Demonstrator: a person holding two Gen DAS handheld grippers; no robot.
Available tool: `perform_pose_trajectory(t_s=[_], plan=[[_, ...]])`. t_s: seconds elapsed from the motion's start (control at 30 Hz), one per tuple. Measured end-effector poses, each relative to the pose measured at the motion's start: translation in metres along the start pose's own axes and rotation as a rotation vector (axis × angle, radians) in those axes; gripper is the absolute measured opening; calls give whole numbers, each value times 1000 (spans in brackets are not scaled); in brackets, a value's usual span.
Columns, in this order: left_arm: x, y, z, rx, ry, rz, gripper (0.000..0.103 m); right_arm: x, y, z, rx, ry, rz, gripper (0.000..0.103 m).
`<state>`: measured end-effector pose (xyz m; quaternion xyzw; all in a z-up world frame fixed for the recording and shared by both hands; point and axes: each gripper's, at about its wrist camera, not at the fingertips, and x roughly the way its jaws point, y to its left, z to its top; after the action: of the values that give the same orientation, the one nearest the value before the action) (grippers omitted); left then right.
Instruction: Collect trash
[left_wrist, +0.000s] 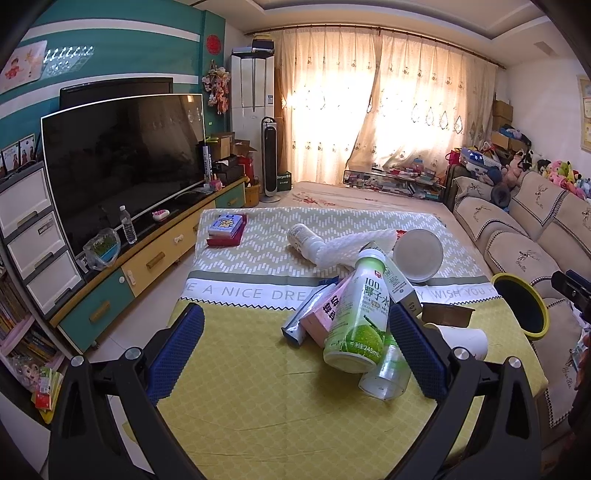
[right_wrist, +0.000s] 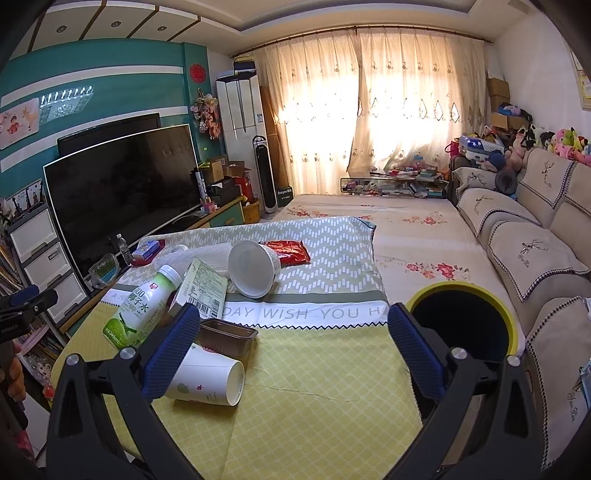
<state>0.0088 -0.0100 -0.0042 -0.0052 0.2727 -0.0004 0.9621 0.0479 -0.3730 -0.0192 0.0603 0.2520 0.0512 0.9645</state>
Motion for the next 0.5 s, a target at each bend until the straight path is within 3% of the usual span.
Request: perform_pose_trajectory(t_s=[0.5], plan=[[1, -2, 2, 3, 10, -3, 99, 2, -3, -2, 9, 5, -2, 97]])
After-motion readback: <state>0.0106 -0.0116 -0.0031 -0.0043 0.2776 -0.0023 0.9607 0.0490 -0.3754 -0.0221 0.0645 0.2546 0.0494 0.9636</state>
